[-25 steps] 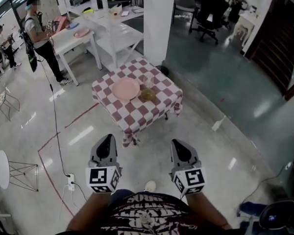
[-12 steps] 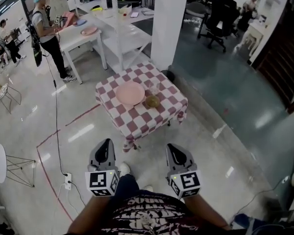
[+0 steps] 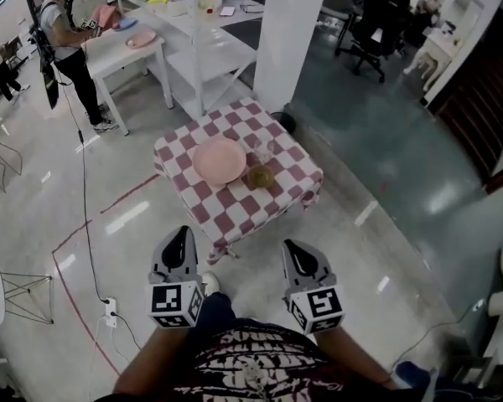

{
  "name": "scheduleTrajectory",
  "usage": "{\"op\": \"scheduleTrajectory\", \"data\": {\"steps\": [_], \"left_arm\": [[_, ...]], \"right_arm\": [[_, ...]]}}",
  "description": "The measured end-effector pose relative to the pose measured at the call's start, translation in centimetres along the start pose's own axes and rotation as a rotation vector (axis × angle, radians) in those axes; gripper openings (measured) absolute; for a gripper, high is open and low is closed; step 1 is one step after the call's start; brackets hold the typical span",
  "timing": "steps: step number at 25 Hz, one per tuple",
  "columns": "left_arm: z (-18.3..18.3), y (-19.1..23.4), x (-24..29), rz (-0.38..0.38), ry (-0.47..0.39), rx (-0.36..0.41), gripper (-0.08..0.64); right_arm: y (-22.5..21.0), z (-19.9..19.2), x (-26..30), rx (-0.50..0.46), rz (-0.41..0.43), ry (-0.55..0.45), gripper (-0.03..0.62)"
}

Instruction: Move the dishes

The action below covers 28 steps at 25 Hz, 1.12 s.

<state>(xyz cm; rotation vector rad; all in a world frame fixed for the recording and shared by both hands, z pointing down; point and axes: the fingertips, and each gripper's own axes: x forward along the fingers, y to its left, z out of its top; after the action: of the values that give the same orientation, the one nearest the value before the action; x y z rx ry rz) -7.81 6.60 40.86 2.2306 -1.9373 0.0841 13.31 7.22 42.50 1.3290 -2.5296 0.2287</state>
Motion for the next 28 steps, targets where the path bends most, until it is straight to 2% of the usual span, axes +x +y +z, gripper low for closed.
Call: {"op": "scheduleTrajectory", "data": {"steps": [11,16,19,23,28], "left_arm": [[-1.2,4.8,6.7,-0.049,0.084,-0.015,0.031],[0.2,4.9,8.1,-0.066,0.051,-0.015,0.031],[0.1,4.2,6.6,-0.056,0.045,-0.024,0.031],[-1.9,2.2,3.0,-0.028,0.061,-0.047,0.031],[-4.8,-0.4,-1.5,0.002,0.086,-0.107,0.031]], "right_arm": [[0.4,-0.5,7.2,0.051,-0.018,0.085,0.032],[0.2,0.7,7.1,0.05,-0.046,0.055,0.032],[0.6,0.4,5.5,0.041,-0.038,0.055,0.032],[0.5,-0.2,2.0,0.016,-0.024,0.047,0.032],[0.5,-4.0,-2.4,0.017,-0.007,0.094,0.032]]}}
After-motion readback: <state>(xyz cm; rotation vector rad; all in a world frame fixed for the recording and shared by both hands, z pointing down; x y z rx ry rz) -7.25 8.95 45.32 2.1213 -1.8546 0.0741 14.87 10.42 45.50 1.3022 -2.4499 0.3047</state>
